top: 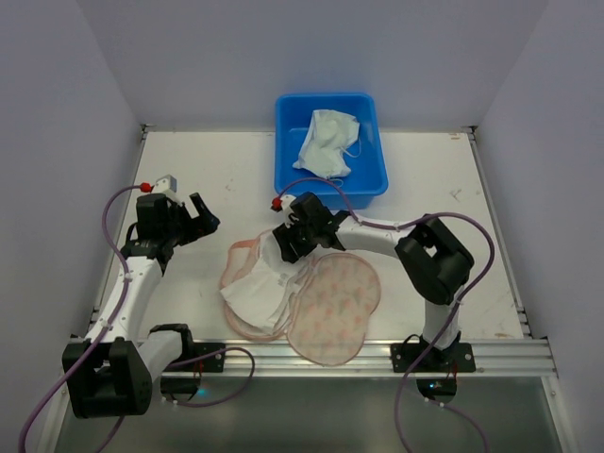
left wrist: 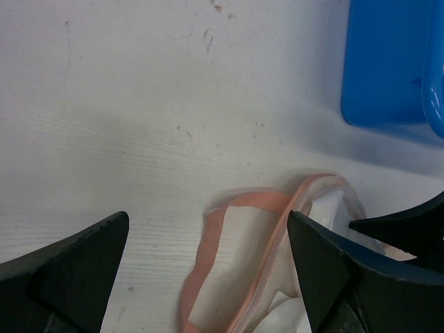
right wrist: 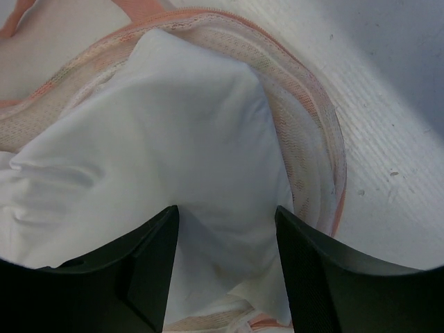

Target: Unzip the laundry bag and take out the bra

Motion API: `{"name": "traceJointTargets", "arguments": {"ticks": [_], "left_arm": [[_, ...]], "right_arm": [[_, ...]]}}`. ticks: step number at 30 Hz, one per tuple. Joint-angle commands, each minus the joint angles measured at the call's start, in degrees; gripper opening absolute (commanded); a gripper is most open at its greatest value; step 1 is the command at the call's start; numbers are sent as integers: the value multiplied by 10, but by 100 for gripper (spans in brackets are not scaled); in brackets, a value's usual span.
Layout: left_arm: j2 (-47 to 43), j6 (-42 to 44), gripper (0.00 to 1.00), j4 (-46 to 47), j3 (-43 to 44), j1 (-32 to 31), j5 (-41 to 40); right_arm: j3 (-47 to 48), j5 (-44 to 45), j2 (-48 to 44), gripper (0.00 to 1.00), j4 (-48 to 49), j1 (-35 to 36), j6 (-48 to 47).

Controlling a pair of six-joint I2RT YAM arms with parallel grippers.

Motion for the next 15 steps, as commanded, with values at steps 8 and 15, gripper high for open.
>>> {"name": "traceJointTargets", "arguments": {"ticks": [8, 15], "left_arm": [[2, 14, 100, 21, -4, 6, 17], [3, 14, 100, 22, -4, 6, 19]], "right_arm": [[-21, 19, -45, 69, -1, 6, -17], [2, 29, -63, 71, 2, 10, -37]]}}
